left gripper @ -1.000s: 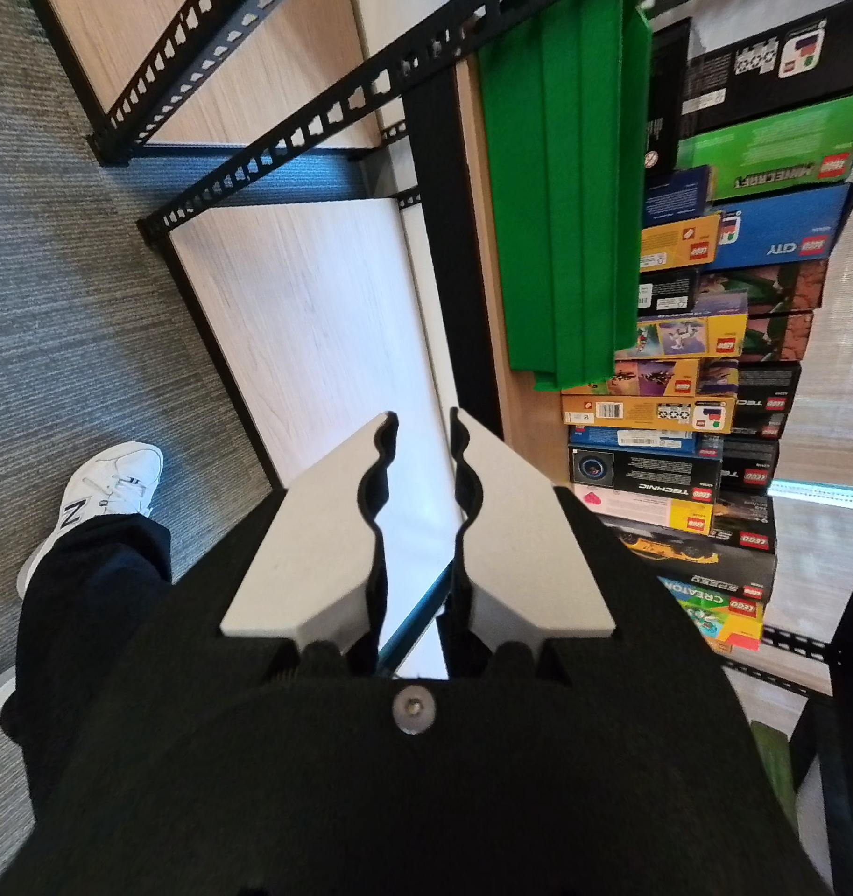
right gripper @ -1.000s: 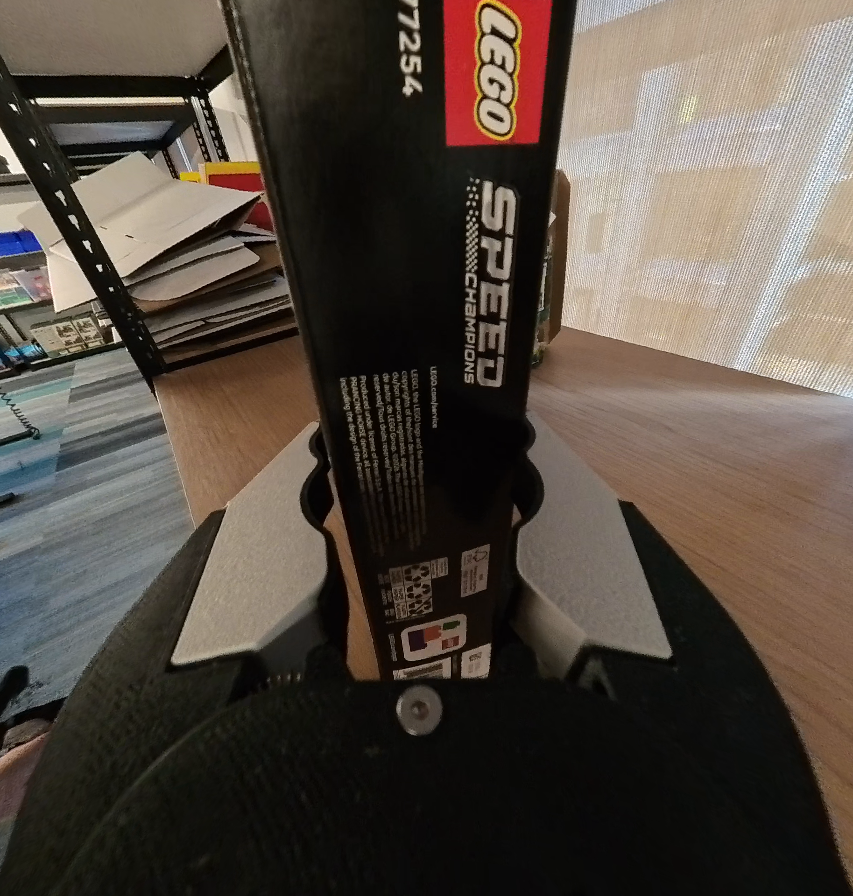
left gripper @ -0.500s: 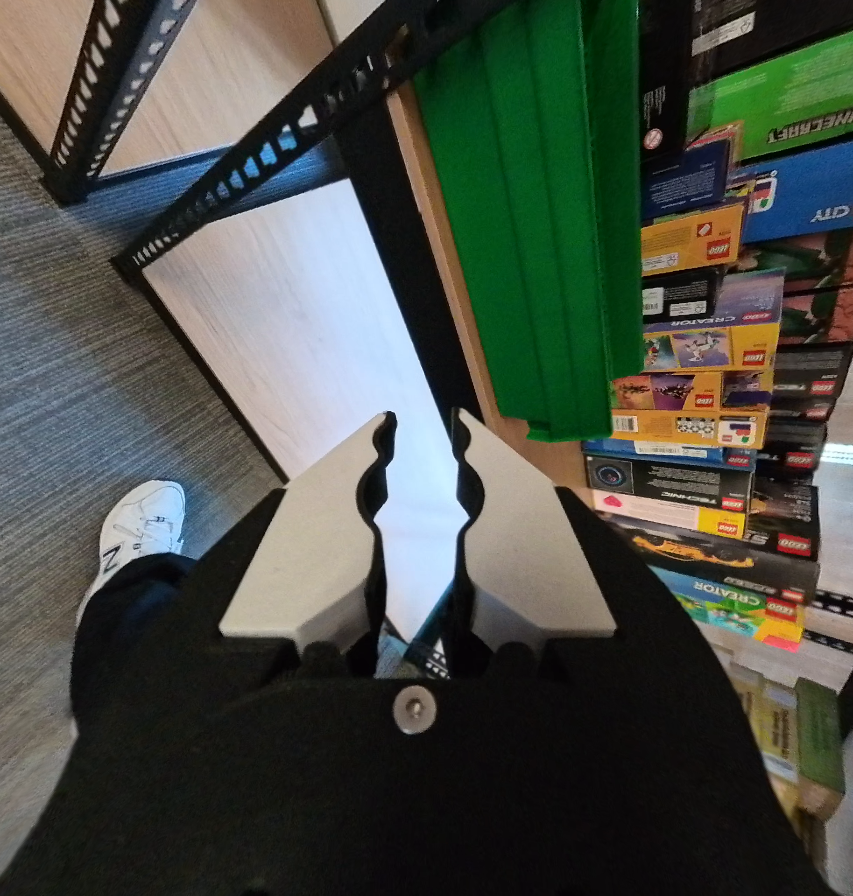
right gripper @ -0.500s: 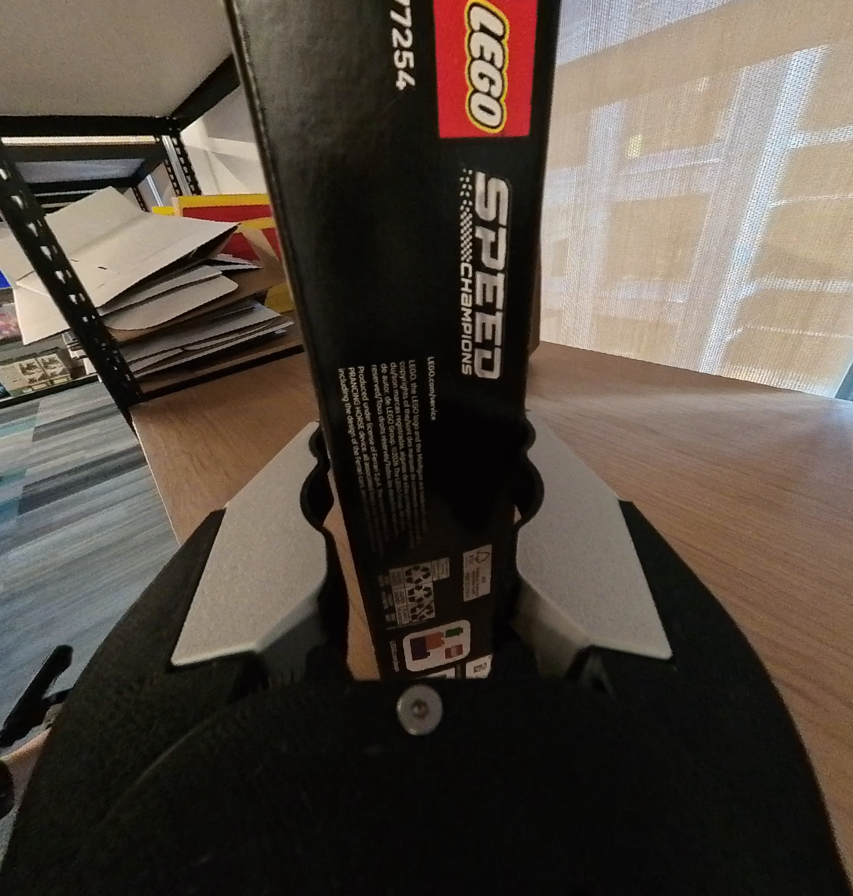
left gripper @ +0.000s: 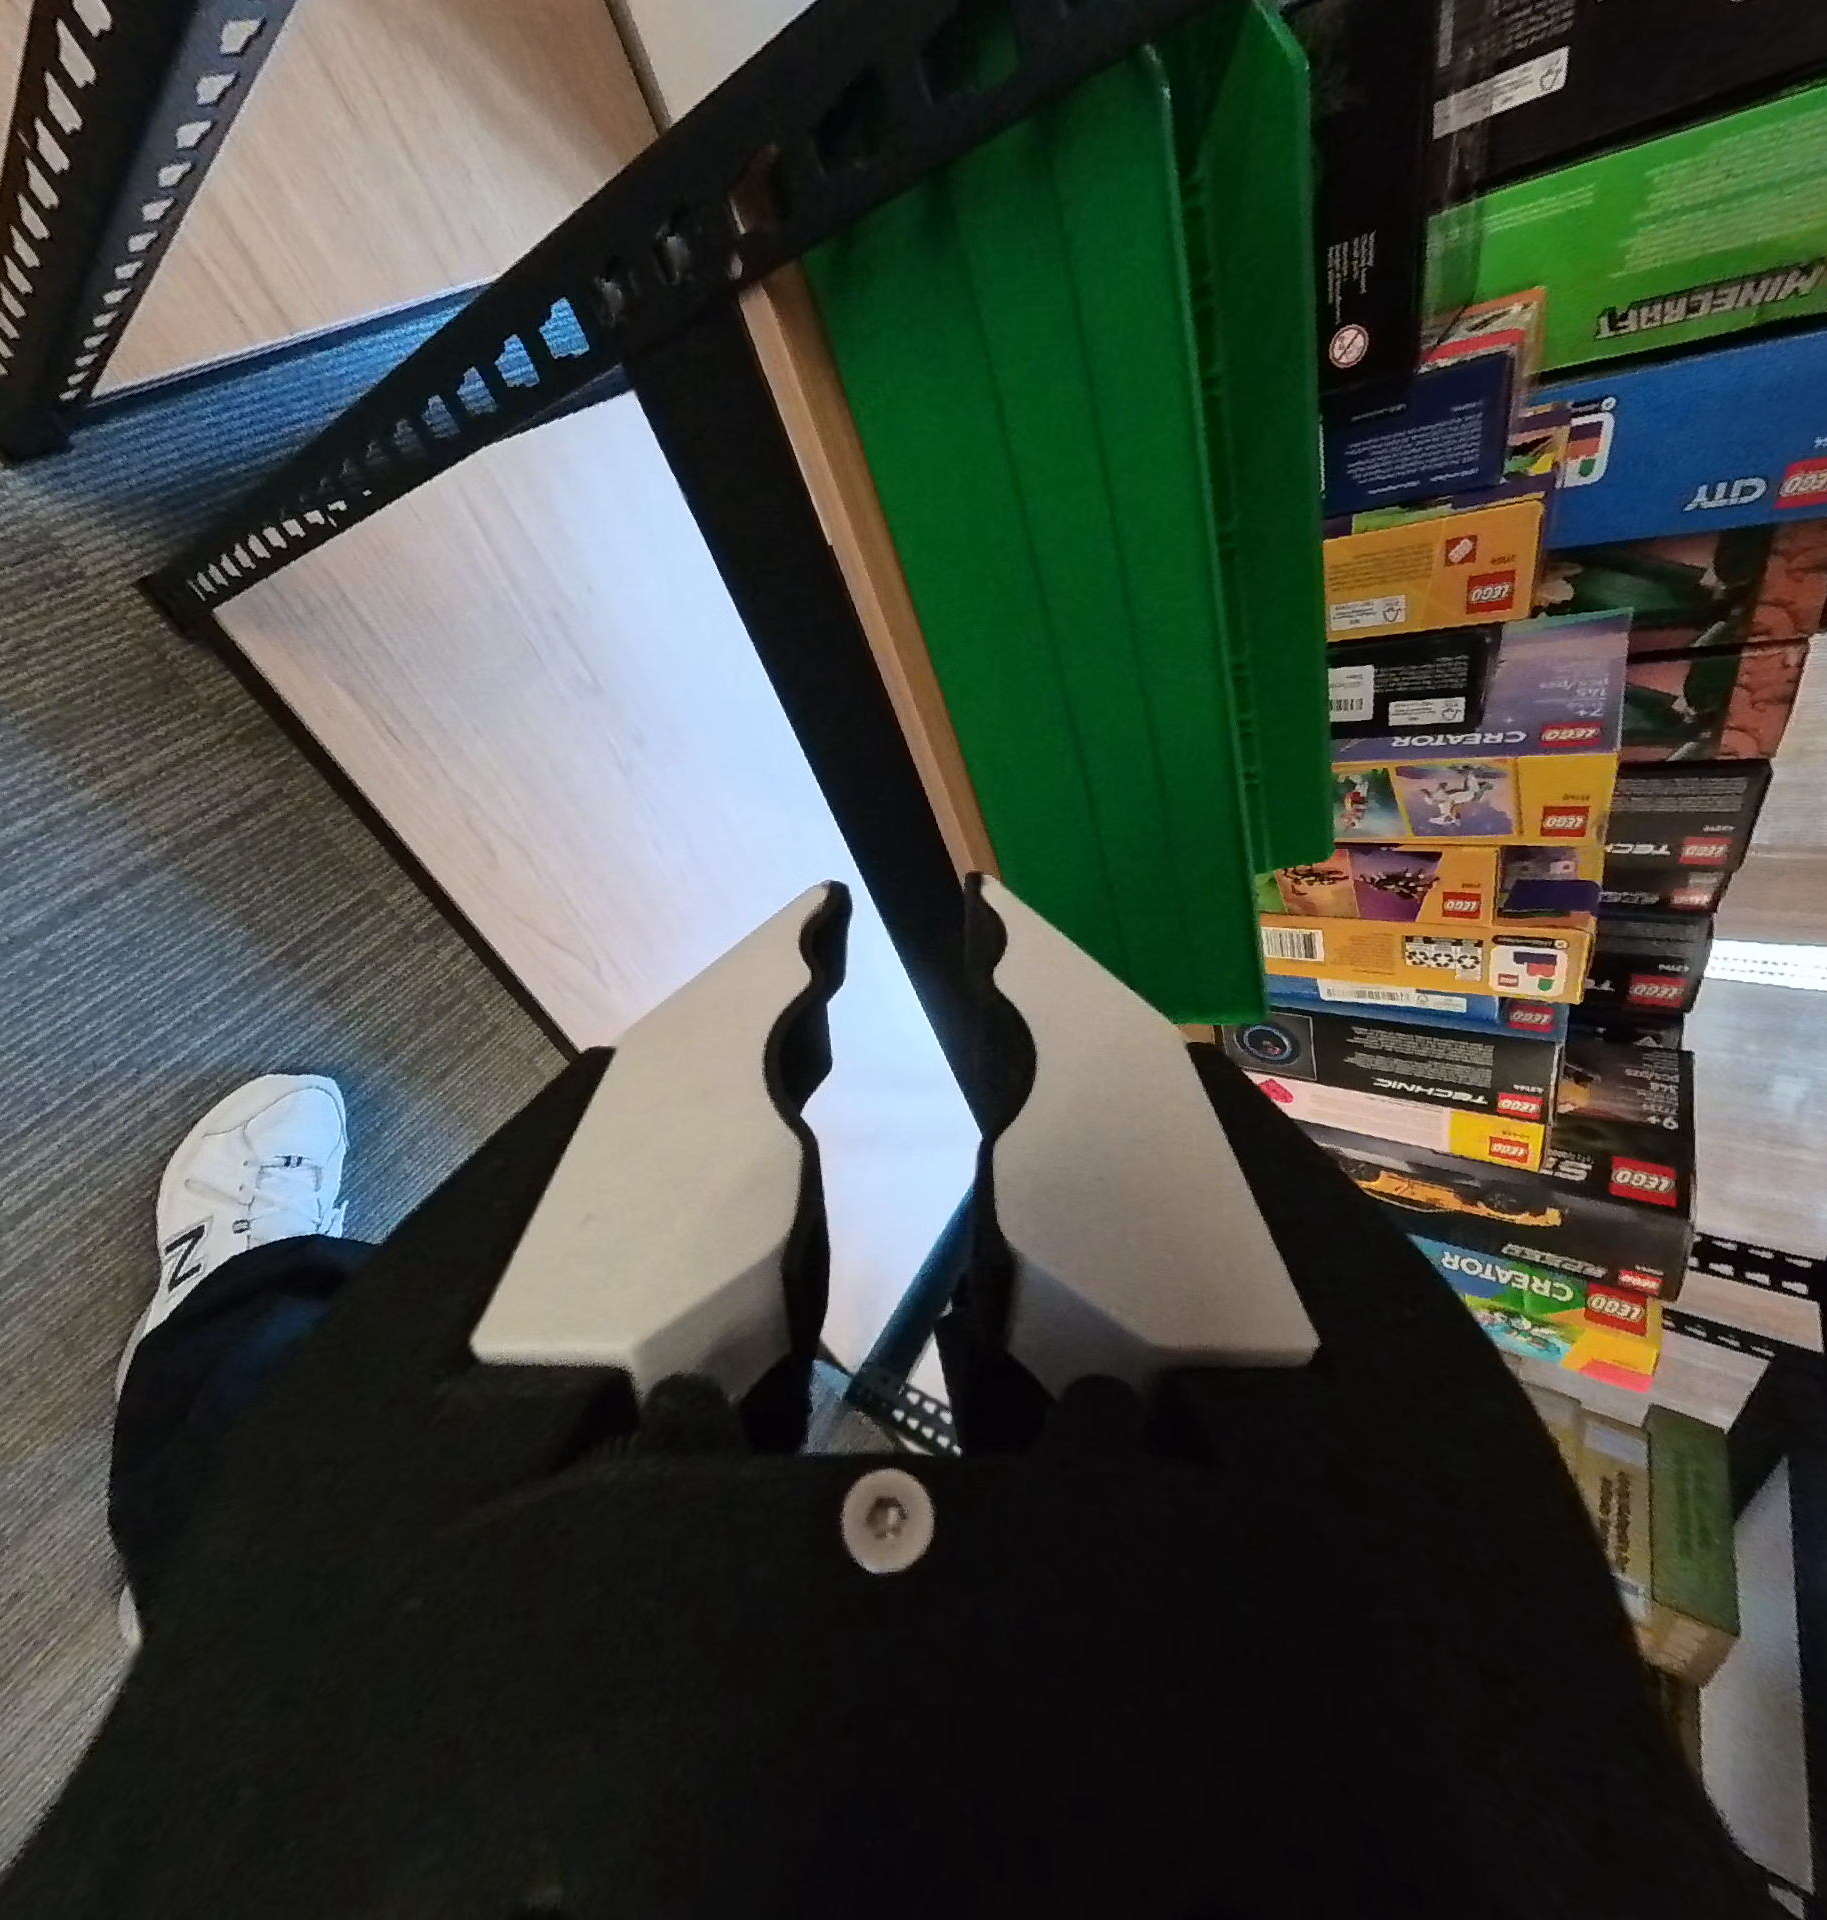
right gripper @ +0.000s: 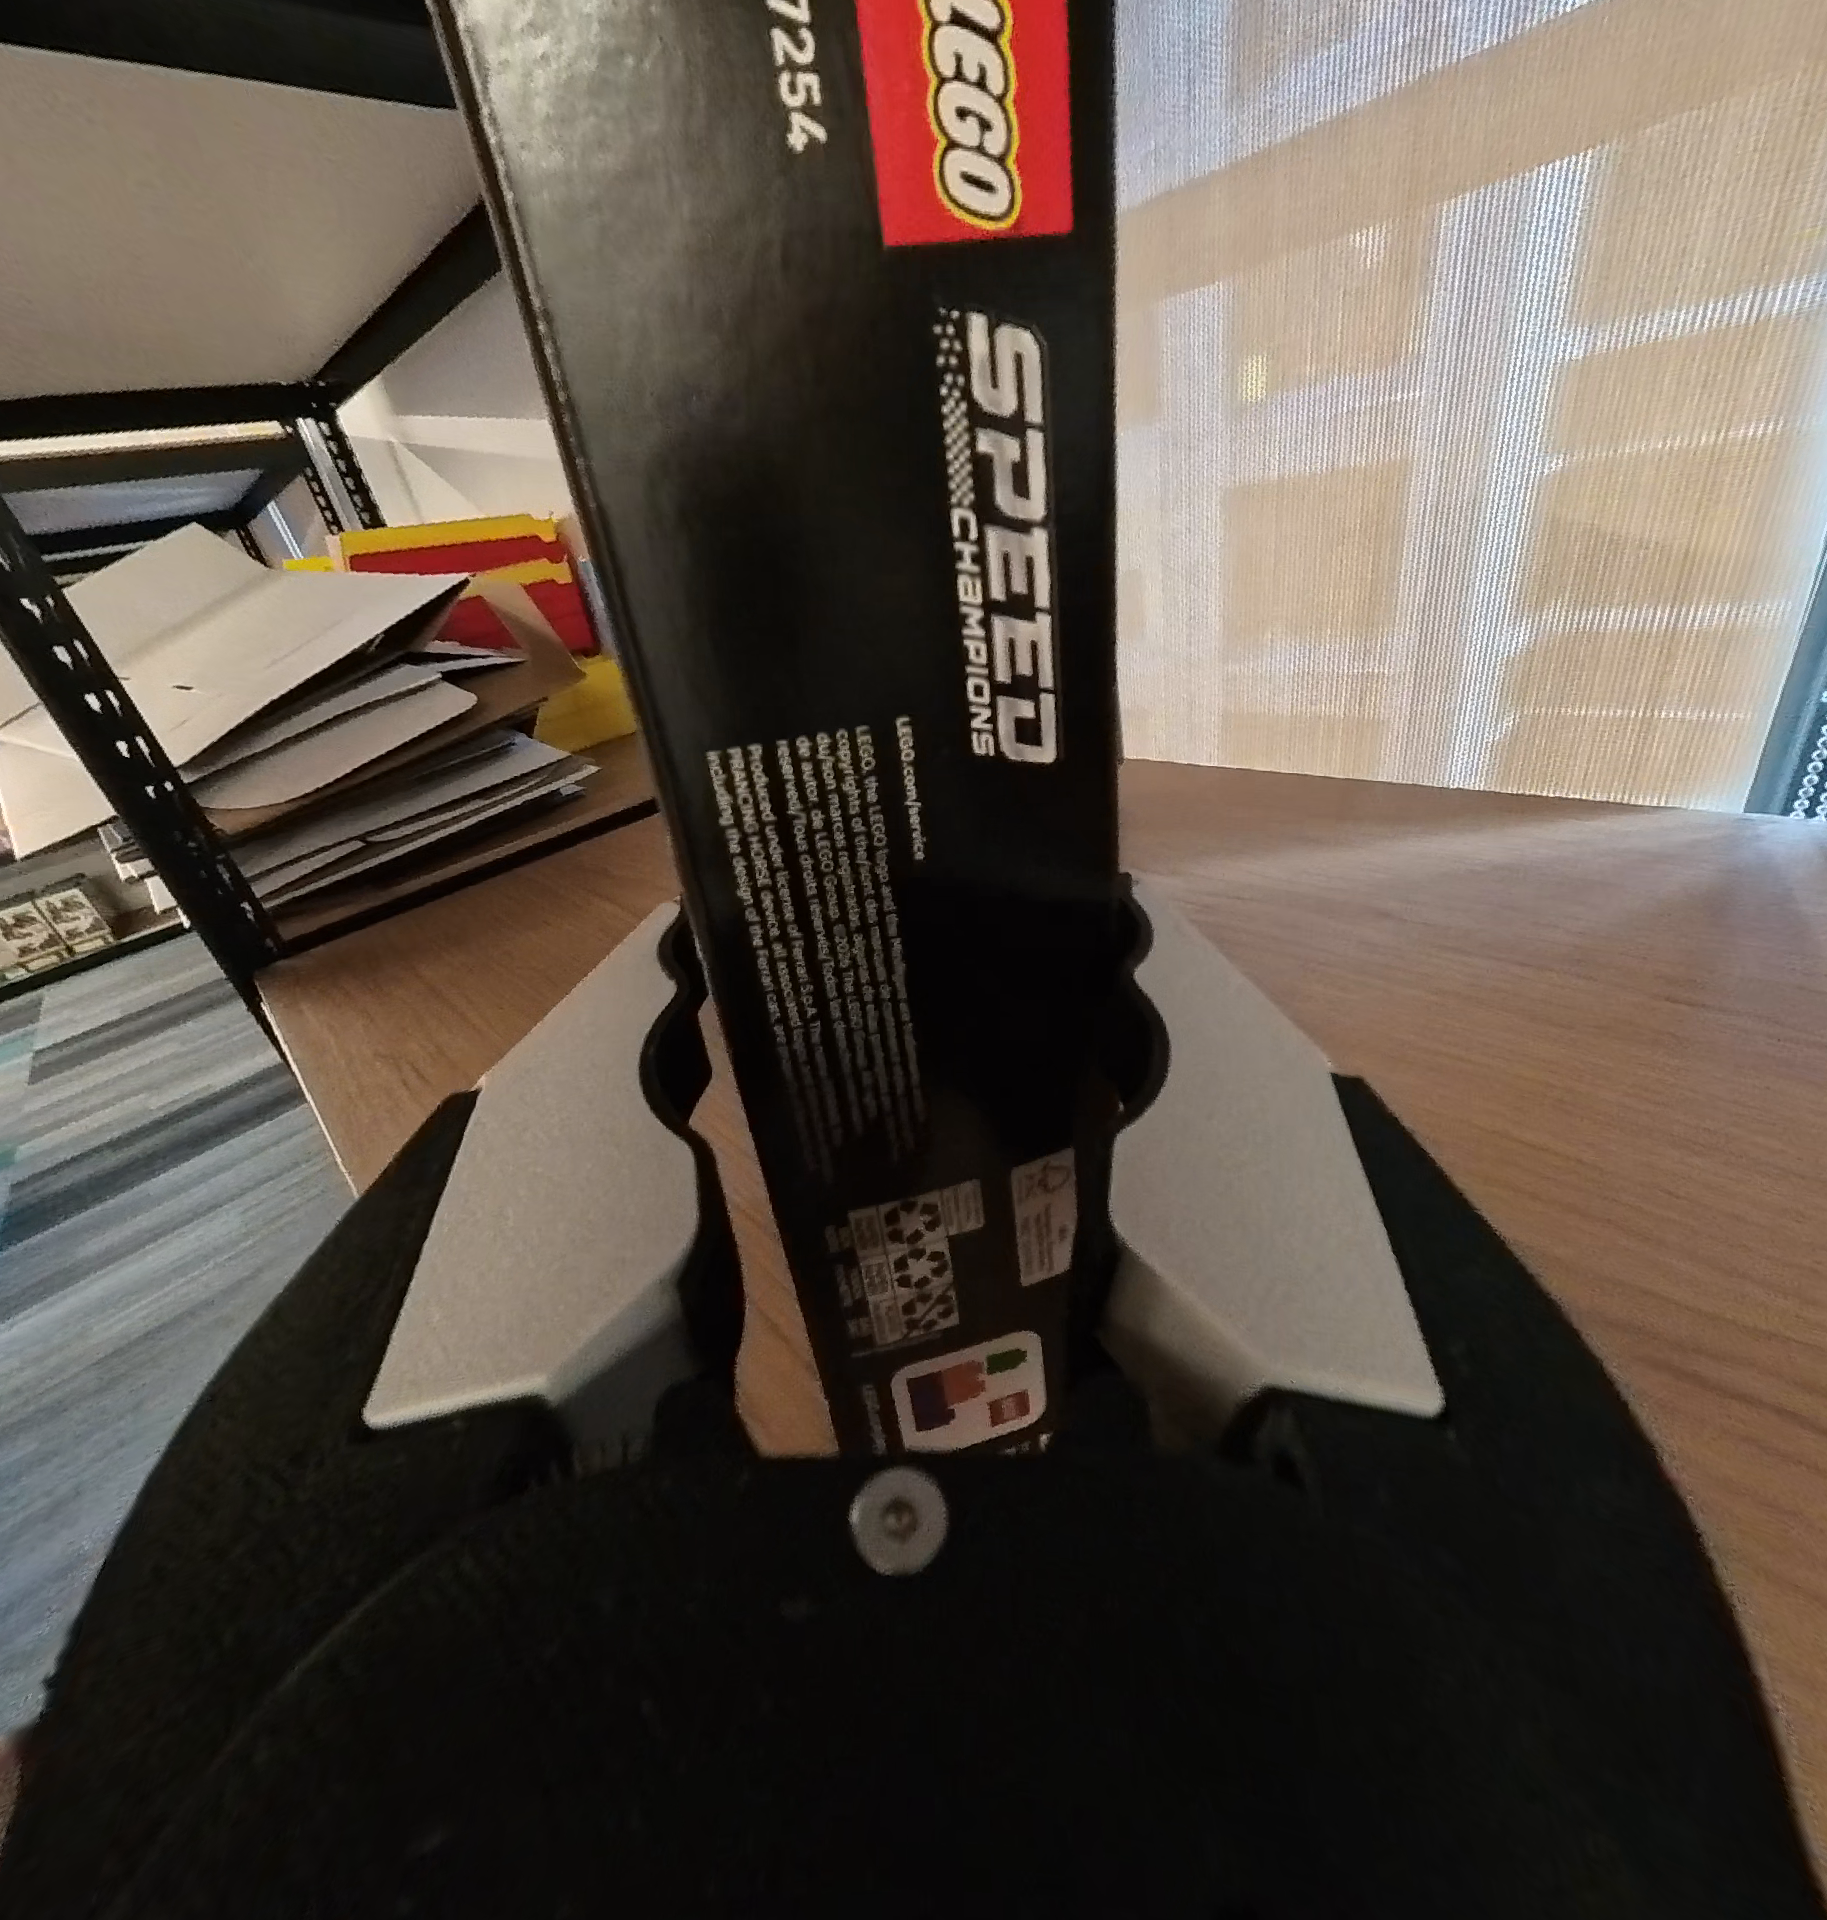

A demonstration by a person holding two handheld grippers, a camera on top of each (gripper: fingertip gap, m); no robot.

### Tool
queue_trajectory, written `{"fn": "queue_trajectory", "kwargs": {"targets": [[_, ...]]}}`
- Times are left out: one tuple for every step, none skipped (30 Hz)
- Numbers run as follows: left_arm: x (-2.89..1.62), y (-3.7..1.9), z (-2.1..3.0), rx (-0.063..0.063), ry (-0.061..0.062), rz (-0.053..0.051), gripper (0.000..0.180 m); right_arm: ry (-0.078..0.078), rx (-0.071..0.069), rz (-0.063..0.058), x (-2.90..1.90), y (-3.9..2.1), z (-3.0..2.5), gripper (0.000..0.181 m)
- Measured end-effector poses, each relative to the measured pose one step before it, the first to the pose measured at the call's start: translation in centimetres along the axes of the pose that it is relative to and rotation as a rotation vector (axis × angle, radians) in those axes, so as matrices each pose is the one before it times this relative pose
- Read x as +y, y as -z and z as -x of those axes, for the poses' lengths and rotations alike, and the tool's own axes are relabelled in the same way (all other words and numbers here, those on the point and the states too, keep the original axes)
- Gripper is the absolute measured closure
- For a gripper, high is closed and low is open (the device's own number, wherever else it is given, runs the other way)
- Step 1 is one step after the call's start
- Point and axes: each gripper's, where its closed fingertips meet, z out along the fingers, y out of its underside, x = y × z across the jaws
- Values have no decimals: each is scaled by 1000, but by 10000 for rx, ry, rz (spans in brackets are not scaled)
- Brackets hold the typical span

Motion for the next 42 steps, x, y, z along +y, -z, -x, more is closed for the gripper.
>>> {"fn": "queue_trajectory", "kwargs": {"targets": [[90,-95,106,10,34,23,159,-108,21,25,62,10,-32,104],[155,-107,132,3,58,36,159,-131,-7,26,17,2,1,104],[168,-78,142,-14,71,27,159,-46,4,92,49,3,15,104],[130,-90,79,-5,58,2,159,49,20,143,71,23,36,104],[124,-86,-43,26,47,14,159,157,50,216,178,26,1,104],[113,-81,-156,48,28,29,159,258,88,225,234,41,-13,104],[64,-68,-216,41,-15,7,159,287,134,202,257,45,-65,103],[12,-28,-267,32,-56,-18,159,288,118,162,265,14,-13,101],[8,1,-288,40,-65,-17,159,255,119,123,257,0,-22,99],[37,19,-273,44,-52,-16,159,211,124,99,242,-1,-45,98],[35,36,-242,48,-33,-15,160,162,104,99,252,-16,-42,99],[67,57,-200,50,-17,-2,160,116,79,108,270,-4,-32,100],[98,72,-107,27,-12,2,159,94,79,94,238,0,-64,102],[80,115,-38,3,-13,-12,160,70,4,-41,19,29,28,102],[72,150,10,0,0,-22,160,14,-45,-37,-16,29,96,103],[70,194,44,-9,15,-34,160,36,-62,18,-24,24,102,103],[67,204,71,-7,23,-46,160,78,-58,58,-12,4,103,104],[78,226,82,-1,29,-42,160,83,-41,54,-18,9,96,104],[114,216,117,-12,27,-24,160,65,-34,41,-16,9,89,104],[122,219,151,-40,16,-21,160,42,-17,29,-11,21,43,105],[102,232,117,-28,11,-35,160,10,-15,7,4,45,18,105],[71,222,58,2,24,-49,160,-19,-29,-20,1,58,11,105],[52,211,-8,25,31,-47,160,-35,-37,-37,-3,46,14,106],[34,206,-62,34,19,-44,160,-17,-26,-35,-13,35,15,106],[-16,219,-148,47,7,-54,160,-12,-24,-20,-3,28,-4,106],[-78,246,-259,79,9,-68,160,-11,-39,-5,-4,22,14,106],[-157,268,-439,126,-6,-94,160,1,-48,3,-13,19,17,107],[-247,312,-581,141,-73,-118,160,0,-54,1,-6,18,17,107],[-264,331,-699,125,-166,-102,160,-10,-63,-9,-10,12,27,107],[-300,361,-825,121,-250,-88,159,-8,-76,-25,-10,23,16,107],[-368,389,-984,151,-309,-112,159,-26,-86,-32,-9,35,-15,108],[-465,429,-1136,199,-326,-142,159,-60,-98,-33,-2,25,-46,108],[-551,476,-1108,146,-344,-171,159,-100,-128,-32,18,42,-74,108],[-522,511,-782,-62,-393,-144,159,-125,-187,-32,23,42,-66,108],[-438,515,-586,-129,-400,-71,159,-49,-312,-55,-32,65,81,108],[-433,507,-734,3,-315,-59,159,52,-389,-34,-12,64,177,108],[-515,525,-887,125,-188,-116,158,26,-447,-4,-14,76,190,108],[-585,551,-970,163,-123,-160,158,11,-484,43,-3,78,197,108],[-660,598,-991,156,-133,-198,157,43,-501,109,27,102,195,108],[-736,622,-1091,158,-189,-236,157,81,-522,160,37,121,211,108],[-779,600,-1219,180,-249,-226,158,66,-567,193,61,119,244,108],[-768,542,-1333,193,-286,-189,158,65,-587,199,57,124,249,108]]}}
